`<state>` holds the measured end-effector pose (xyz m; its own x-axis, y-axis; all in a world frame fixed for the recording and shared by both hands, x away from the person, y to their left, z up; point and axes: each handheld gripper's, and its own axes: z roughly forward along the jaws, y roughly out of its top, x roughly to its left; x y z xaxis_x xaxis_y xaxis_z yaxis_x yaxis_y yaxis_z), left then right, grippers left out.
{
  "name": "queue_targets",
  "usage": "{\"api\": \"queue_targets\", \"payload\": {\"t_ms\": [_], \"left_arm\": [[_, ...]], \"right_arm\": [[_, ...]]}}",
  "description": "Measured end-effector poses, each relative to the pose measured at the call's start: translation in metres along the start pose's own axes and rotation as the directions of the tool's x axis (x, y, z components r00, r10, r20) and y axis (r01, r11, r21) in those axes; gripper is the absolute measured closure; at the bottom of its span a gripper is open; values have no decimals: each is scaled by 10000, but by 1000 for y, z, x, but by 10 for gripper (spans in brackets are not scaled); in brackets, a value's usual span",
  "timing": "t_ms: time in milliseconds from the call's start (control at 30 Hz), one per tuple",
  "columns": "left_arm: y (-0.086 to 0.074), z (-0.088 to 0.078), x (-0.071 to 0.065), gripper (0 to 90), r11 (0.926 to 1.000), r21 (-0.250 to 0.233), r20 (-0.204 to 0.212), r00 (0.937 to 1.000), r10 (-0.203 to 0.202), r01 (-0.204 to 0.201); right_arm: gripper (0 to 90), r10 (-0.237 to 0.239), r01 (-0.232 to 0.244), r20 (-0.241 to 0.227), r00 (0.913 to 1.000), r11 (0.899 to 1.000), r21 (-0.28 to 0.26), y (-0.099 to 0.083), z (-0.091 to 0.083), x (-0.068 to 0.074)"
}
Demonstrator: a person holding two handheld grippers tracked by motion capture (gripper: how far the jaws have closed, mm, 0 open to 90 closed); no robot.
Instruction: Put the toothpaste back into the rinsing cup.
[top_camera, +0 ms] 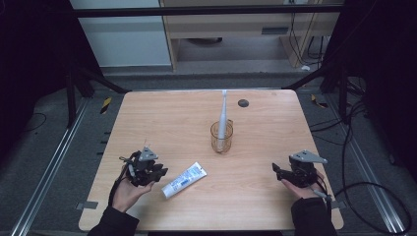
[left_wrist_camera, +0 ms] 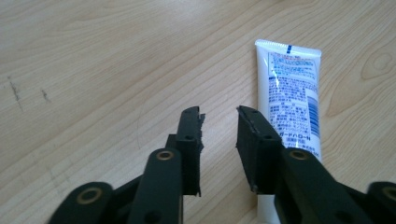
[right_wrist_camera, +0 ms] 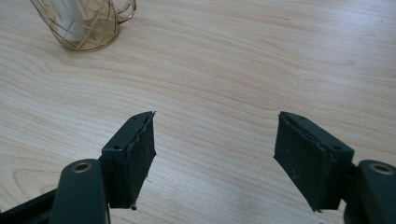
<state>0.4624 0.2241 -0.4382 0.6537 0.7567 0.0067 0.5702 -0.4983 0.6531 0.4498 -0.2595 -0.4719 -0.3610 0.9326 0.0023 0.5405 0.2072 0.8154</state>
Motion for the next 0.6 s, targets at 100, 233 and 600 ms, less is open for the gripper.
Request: {"api": "queue_targets", "payload": {"t_ms": [100,233,600], "left_arm": [[9,-2,-1,644,9999,-20,6,9999,139,-139],[15,-3,-2,592,9996,37,55,9996,271,-271],[35,-1,-13,445,9971,216,379,9967,715,-723]], "right_arm": [[289,74,-74,23,10000,10000,28,0,0,-1],[288,112,-112,44,9999,9999,-14,0,-1,-3],[285,93,-93,15,10000,9999,43,0,0,-3]]}}
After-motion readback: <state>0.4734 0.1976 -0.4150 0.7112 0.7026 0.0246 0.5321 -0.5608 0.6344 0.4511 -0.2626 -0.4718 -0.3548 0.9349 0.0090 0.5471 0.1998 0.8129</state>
